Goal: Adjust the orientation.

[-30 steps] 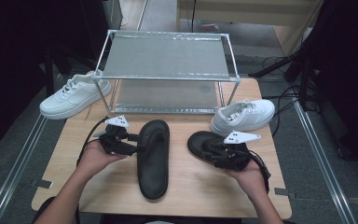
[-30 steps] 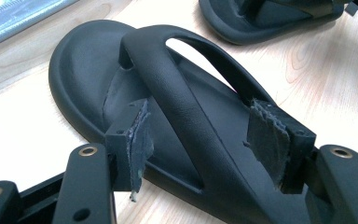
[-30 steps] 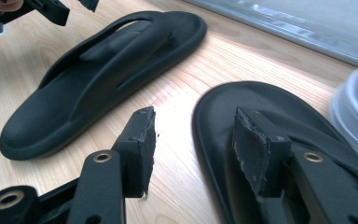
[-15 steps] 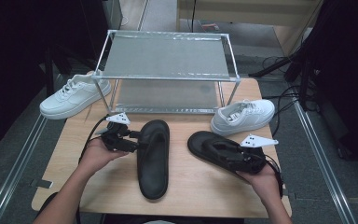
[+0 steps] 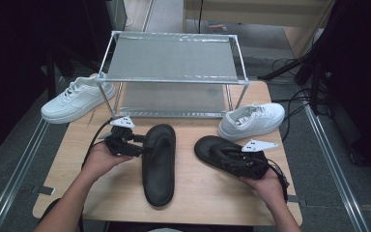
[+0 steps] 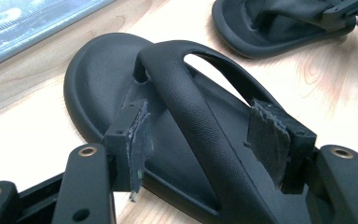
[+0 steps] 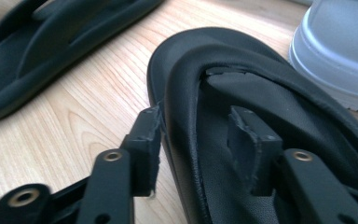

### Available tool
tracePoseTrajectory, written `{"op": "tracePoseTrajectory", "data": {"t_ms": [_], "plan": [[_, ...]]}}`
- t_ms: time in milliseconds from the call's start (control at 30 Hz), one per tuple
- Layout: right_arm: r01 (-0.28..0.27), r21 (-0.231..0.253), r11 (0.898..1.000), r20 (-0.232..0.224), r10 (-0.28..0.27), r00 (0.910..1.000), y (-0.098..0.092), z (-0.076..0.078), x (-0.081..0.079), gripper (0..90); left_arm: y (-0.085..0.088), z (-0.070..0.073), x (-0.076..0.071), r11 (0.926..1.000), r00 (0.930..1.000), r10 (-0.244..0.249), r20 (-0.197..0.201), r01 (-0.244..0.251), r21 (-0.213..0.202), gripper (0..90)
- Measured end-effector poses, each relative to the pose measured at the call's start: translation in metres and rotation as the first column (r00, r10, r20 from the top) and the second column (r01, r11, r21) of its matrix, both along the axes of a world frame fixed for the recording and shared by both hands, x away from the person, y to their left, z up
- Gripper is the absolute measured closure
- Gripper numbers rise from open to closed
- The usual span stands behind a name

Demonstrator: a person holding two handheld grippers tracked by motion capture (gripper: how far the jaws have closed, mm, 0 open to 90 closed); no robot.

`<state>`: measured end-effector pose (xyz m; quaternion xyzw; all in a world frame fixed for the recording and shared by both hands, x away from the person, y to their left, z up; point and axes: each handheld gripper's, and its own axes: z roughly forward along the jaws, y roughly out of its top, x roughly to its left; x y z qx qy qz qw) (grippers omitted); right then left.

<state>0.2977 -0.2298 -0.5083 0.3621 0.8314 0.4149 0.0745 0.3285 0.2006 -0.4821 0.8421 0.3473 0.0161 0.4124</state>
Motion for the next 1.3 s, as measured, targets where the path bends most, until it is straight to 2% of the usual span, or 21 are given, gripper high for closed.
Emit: {"op": "tracePoseTrajectory", "data": {"t_ms": [100,233,333,433,533,733,967,1133,1300], "plan": [[-0.004,0.013,1.0,-0.034,0.005,0.9994,0.001,-0.002,0.003,66.5,0.0,0.0,0.0,1.0,1.0,0.0,0.002,0.0,-0.003,39.1],[-0.015,0.012,1.0,-0.056,0.016,0.9983,0.006,-0.003,0.002,75.8,0.001,0.0,0.0,1.0,1.0,0.001,0.002,-0.001,-0.001,39.1],[-0.007,0.029,1.0,-0.083,0.01,0.9965,0.007,-0.001,0.004,78.5,0.001,0.0,0.001,1.0,1.0,-0.004,0.0,0.004,-0.005,39.0],[0.0,0.025,1.0,-0.084,0.002,0.9965,0.011,0.002,0.003,80.0,0.002,0.0,0.001,0.9999,1.0,-0.002,0.003,0.002,-0.011,39.1],[0.034,0.02,0.999,-0.115,-0.031,0.9928,0.017,0.006,0.003,80.4,0.002,0.0,0.001,1.0,1.0,-0.001,0.005,0.001,-0.009,39.0],[0.057,0.03,0.998,-0.127,-0.053,0.9905,0.031,0.01,0.002,81.0,0.002,0.0,0.0,0.9999,1.0,0.0,0.007,0.0,-0.01,39.1],[0.055,0.049,0.997,-0.109,-0.05,0.9928,0.052,0.018,0.0,81.4,0.004,0.002,-0.001,0.9999,0.9999,0.003,0.017,-0.003,-0.012,39.1],[0.072,0.043,0.996,-0.092,-0.068,0.9934,0.064,0.022,0.002,81.3,0.005,0.004,-0.004,1.0,0.9996,-0.004,0.029,0.004,0.008,39.4],[0.103,0.029,0.994,-0.095,-0.099,0.9905,0.074,0.022,0.009,81.1,0.005,0.004,-0.007,0.9996,0.9991,-0.007,0.041,0.006,0.028,39.9]]}}
